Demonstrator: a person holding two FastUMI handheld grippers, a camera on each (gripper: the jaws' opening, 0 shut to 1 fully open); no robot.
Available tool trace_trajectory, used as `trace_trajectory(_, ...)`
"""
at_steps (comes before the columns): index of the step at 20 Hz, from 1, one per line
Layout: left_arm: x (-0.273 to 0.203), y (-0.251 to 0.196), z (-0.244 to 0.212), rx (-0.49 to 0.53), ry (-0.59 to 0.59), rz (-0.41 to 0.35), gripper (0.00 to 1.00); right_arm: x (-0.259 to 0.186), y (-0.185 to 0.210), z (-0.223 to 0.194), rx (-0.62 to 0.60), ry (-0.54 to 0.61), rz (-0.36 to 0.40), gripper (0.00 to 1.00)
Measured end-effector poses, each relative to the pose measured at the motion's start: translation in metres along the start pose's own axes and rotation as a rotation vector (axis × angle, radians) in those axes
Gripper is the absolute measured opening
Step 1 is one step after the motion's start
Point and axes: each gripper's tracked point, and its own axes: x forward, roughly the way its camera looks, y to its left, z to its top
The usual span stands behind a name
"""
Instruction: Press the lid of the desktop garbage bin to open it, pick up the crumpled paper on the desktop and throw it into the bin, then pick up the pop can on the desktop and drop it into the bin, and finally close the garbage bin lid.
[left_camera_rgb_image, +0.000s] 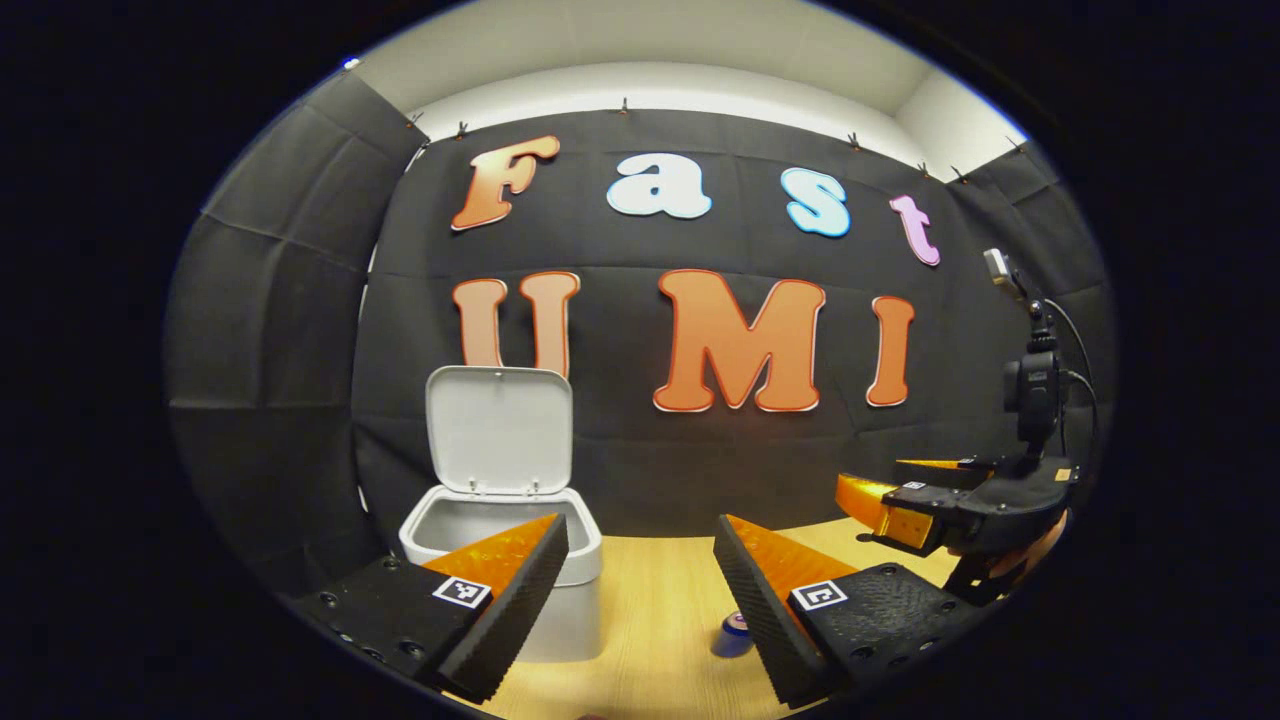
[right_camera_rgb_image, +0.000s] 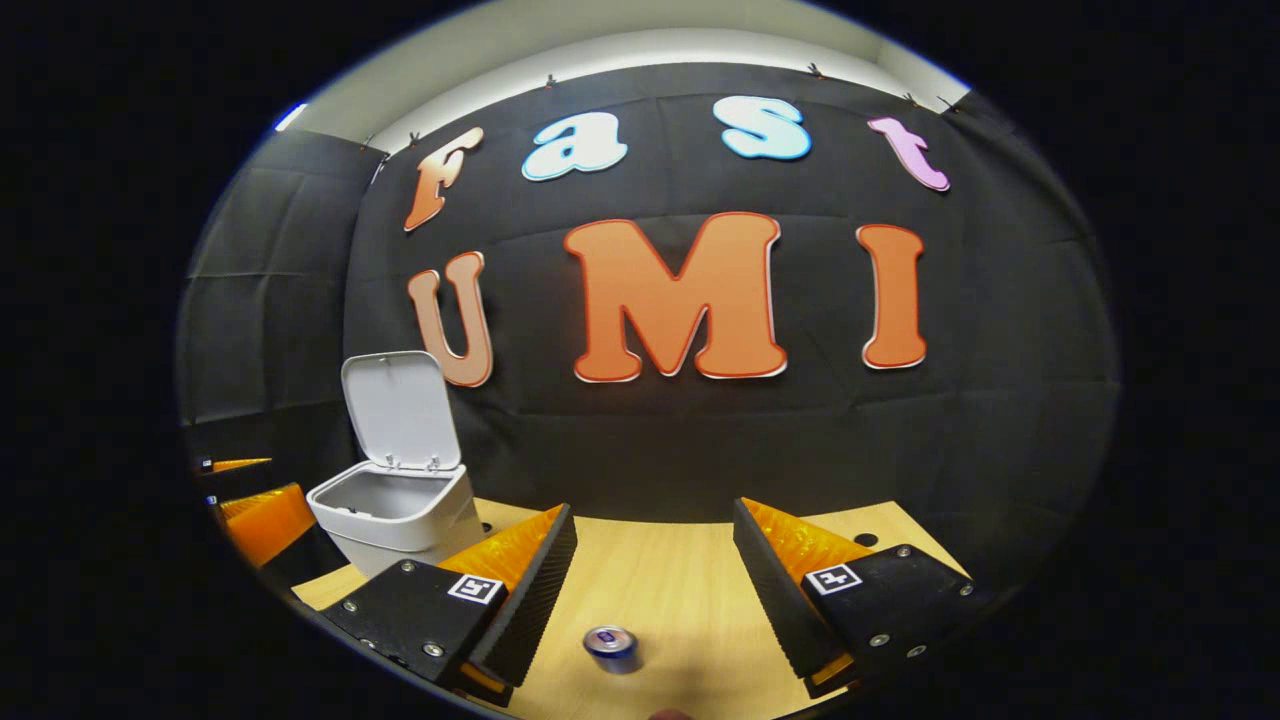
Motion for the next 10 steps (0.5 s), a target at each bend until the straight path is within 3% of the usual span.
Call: trace_trajectory(10, 0.039, -0.085, -0.104, 0.059, 0.151, -0.163, 0.93, -0.042, -0.064, -0.011, -0.008, 0.032, -0.126, 0.94)
